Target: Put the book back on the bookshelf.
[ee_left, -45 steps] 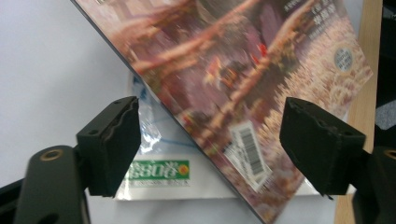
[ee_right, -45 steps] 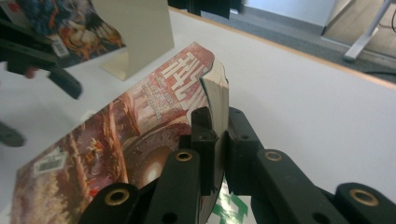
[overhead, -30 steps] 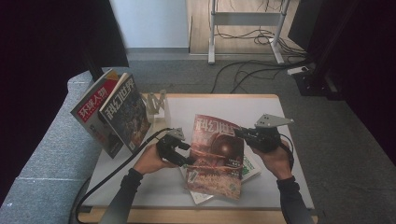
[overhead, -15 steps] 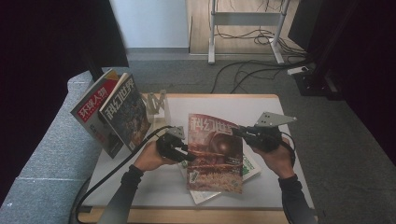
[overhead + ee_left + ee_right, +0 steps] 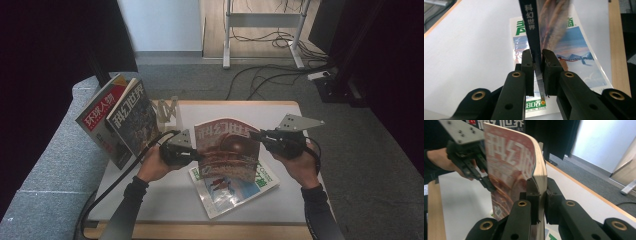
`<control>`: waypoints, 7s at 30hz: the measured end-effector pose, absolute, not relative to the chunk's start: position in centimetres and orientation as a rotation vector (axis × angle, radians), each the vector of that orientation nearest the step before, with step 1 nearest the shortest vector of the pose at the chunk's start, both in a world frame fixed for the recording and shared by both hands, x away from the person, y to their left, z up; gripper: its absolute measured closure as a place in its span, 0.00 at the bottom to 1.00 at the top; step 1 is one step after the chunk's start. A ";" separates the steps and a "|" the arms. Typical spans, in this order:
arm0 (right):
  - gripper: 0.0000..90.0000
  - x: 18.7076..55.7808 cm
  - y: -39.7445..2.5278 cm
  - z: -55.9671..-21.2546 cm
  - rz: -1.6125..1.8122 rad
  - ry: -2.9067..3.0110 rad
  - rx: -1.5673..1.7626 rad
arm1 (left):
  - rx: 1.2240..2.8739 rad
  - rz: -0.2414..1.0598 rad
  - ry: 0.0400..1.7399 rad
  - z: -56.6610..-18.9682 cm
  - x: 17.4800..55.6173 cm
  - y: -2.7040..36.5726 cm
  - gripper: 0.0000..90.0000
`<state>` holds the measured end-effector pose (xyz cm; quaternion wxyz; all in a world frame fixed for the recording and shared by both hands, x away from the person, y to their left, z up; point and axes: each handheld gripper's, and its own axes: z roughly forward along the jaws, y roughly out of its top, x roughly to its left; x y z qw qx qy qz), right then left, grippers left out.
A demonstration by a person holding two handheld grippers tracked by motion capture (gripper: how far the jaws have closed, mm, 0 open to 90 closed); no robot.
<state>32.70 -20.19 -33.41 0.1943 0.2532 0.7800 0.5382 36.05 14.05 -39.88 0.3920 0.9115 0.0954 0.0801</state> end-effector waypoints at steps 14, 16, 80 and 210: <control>0.91 32.2 -20.8 -33.4 1.523 2.203 0.688 | 2.283 0.217 0.213 -36.0 35.5 12.7 0.76; 0.91 32.1 -20.9 -33.4 1.525 2.205 0.683 | 2.272 0.207 0.213 -35.2 35.6 12.5 0.76; 0.13 29.4 -28.8 -49.0 1.004 2.120 1.269 | 2.138 0.230 0.514 -31.5 34.9 16.5 0.93; 0.12 28.9 -30.4 -53.8 0.915 2.025 1.476 | 1.873 0.670 1.188 -34.7 36.2 31.0 0.91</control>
